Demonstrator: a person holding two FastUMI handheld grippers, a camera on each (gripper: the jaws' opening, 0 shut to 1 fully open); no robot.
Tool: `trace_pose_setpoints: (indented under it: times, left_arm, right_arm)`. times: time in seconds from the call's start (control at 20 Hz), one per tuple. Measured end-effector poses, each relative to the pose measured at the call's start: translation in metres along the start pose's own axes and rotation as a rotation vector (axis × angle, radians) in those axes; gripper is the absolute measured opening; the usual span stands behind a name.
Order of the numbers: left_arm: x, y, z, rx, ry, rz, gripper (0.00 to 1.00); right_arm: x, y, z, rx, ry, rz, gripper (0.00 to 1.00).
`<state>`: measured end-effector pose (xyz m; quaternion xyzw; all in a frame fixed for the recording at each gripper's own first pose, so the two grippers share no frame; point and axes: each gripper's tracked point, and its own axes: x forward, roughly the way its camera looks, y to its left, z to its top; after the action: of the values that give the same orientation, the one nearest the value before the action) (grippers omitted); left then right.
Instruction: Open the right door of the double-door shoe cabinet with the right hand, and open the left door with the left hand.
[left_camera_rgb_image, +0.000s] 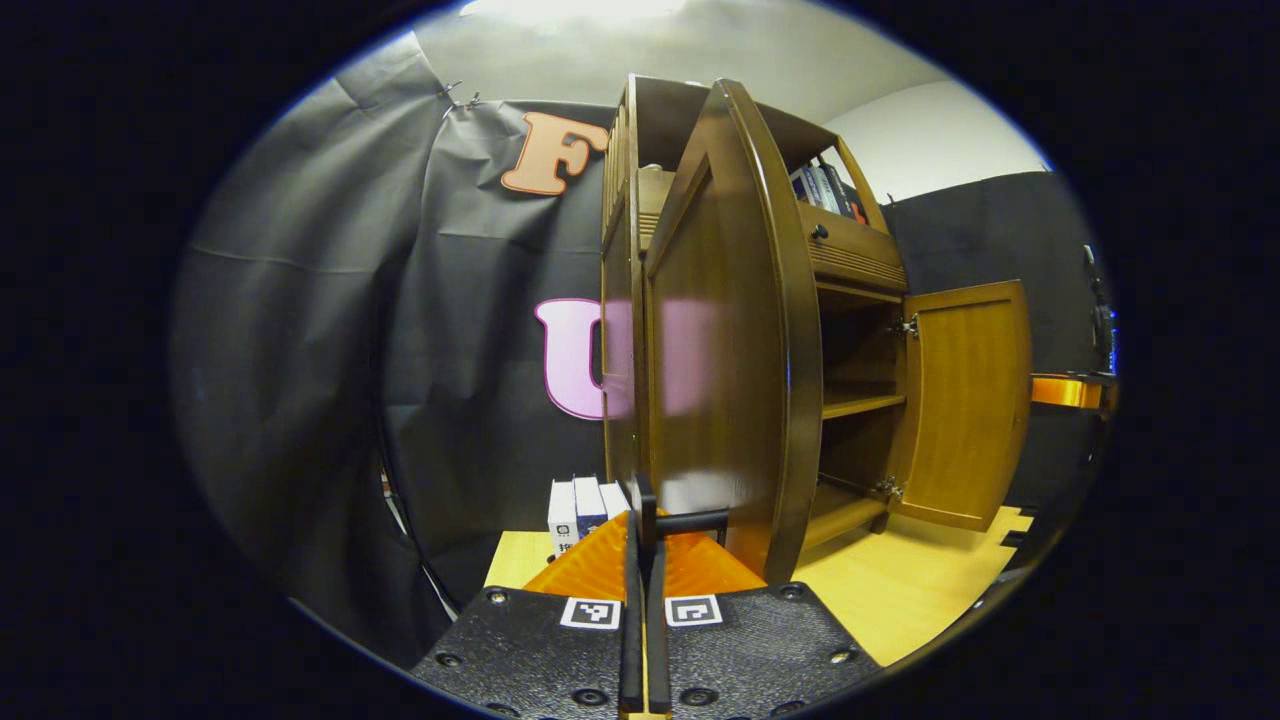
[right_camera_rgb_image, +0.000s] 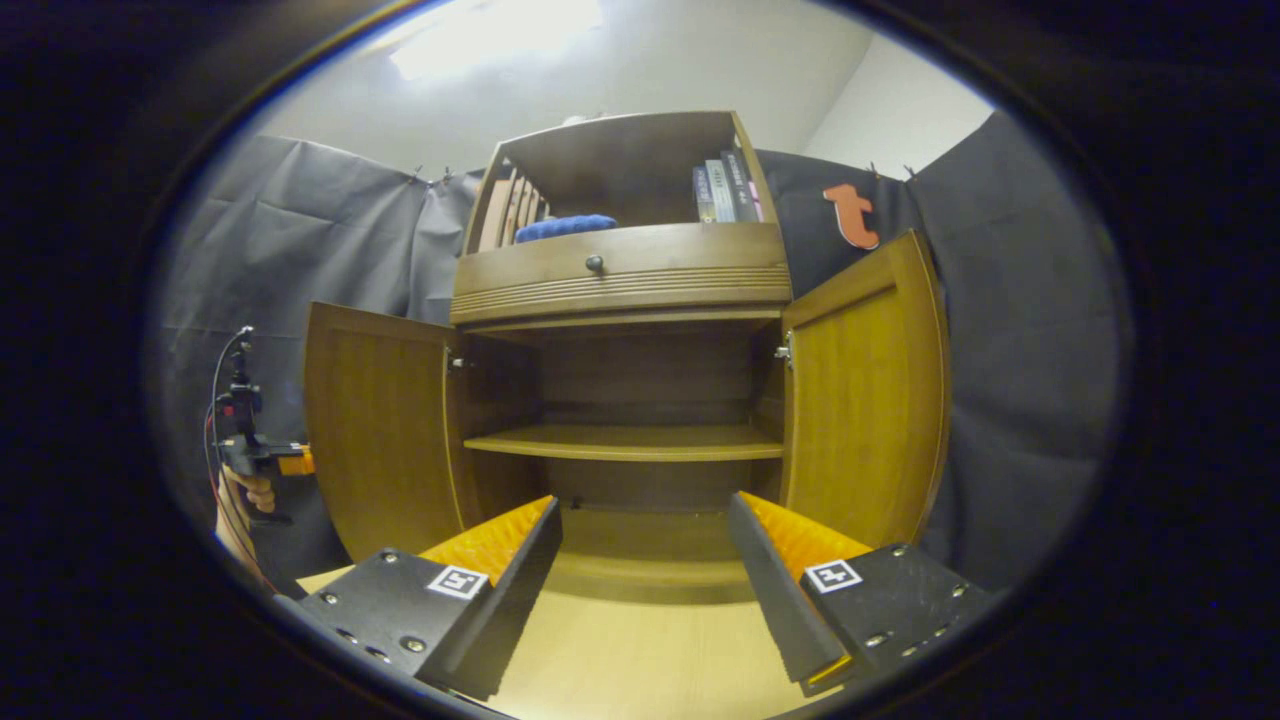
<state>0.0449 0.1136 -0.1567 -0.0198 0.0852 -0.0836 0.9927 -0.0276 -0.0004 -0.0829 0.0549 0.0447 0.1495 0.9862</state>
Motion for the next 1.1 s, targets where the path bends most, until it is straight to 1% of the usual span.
trace_pose_setpoints:
  times: [0.25, 0.35, 0.4, 0.45, 0.5, 0.65, 0.7, 0.85, 1.0, 1.1]
  left_arm:
    - [0.000, 0.002, -0.001, -0.011, -0.006, -0.016, 0.02]
    - [0.000, 0.001, -0.001, -0.016, -0.003, -0.005, 0.01]
    - [-0.001, -0.002, -0.002, -0.015, 0.001, 0.007, 0.03]
    - [-0.001, -0.005, -0.002, -0.005, 0.001, 0.015, 0.02]
    - [-0.001, -0.007, -0.001, -0.001, 0.000, 0.025, 0.02]
    - [-0.002, -0.011, -0.001, -0.007, -0.006, 0.021, 0.03]
    - [-0.007, -0.011, -0.001, -0.009, -0.006, 0.026, 0.06]
    - [-0.024, -0.006, 0.002, -0.002, -0.015, 0.065, 0.08]
    - [-0.040, -0.001, 0.007, -0.016, -0.015, 0.115, 0.32]
    - [-0.054, -0.004, 0.018, -0.010, -0.039, 0.148, 0.31]
  right_arm:
    - [-0.016, 0.003, 0.004, 0.040, -0.034, 0.001, 0.99]
    - [-0.023, -0.005, 0.008, 0.031, -0.064, -0.042, 0.99]
    - [-0.026, -0.007, 0.009, 0.013, -0.080, -0.059, 0.99]
    - [-0.028, -0.005, 0.011, -0.005, -0.091, -0.064, 0.95]
    - [-0.027, -0.004, 0.011, -0.018, -0.097, -0.066, 0.99]
    - [-0.033, -0.003, 0.011, -0.024, -0.110, -0.055, 0.99]
    - [-0.035, -0.002, 0.013, -0.025, -0.121, -0.050, 0.99]
    - [-0.035, -0.002, 0.013, -0.037, -0.137, -0.047, 1.00]
    - [-0.040, -0.002, 0.011, -0.030, -0.139, -0.045, 0.99]
    - [-0.039, -0.001, 0.013, -0.028, -0.142, -0.040, 0.99]
